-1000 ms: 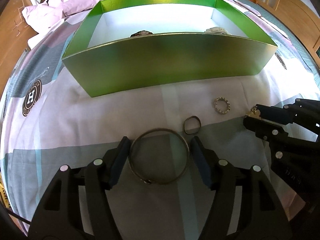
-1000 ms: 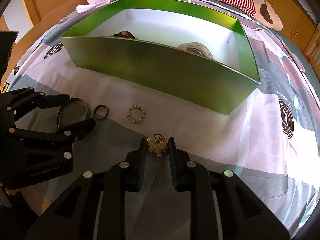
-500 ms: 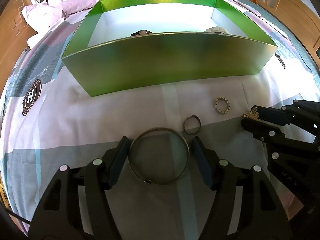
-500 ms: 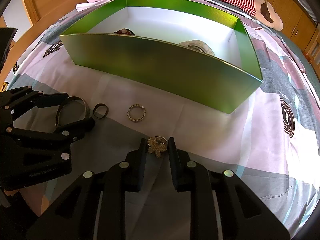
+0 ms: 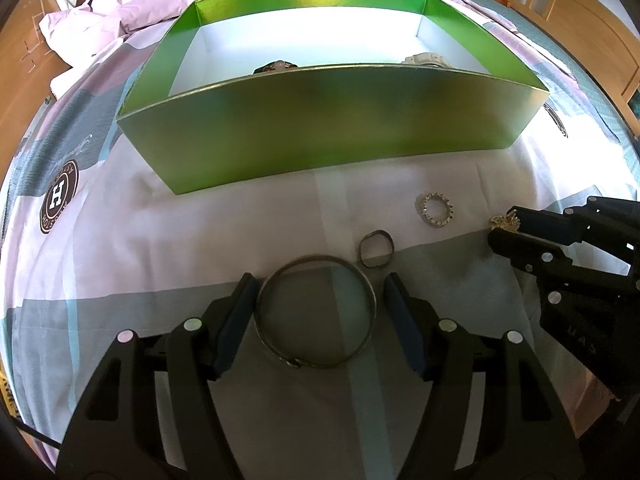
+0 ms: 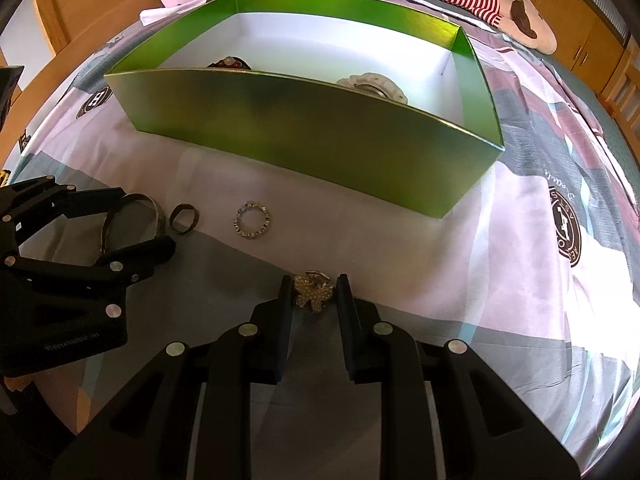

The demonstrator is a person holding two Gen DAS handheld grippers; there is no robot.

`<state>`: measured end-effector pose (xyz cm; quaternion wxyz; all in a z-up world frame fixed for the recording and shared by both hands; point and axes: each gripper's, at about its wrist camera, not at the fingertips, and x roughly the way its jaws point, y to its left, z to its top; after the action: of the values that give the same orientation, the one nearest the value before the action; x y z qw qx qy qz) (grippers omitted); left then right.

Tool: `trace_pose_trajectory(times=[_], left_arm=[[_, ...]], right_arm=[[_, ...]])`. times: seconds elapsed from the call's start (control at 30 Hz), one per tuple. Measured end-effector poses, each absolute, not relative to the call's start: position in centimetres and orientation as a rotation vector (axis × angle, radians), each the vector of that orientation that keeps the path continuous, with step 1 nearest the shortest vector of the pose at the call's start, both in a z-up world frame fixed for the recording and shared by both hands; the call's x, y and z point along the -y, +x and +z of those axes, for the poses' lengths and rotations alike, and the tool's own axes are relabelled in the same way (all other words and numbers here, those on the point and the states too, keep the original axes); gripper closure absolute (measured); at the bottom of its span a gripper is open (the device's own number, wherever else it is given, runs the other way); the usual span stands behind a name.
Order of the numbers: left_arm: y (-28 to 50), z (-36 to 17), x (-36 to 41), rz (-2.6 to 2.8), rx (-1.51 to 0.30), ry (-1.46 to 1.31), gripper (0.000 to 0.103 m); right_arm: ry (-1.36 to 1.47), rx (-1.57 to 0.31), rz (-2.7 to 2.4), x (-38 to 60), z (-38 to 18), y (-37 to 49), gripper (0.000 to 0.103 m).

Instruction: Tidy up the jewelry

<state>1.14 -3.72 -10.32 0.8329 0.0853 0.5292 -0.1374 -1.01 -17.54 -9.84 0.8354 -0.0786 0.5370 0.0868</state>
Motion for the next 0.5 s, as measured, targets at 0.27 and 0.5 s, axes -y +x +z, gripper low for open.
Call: trace_pose_trajectory(times=[0.27, 0.5], left_arm=[[1.3, -10.4, 3.7, -0.29, -1.123, 0.18, 0.035], [1.2, -10.4, 3.7, -0.289, -1.123, 0.183, 0.034]], right_arm=[[-0.168, -1.122, 0.187, 17.1, -10.1, -0.9, 0.056], [-0.193, -1.107, 0.23, 16.1, -10.0, -1.1, 0.074]])
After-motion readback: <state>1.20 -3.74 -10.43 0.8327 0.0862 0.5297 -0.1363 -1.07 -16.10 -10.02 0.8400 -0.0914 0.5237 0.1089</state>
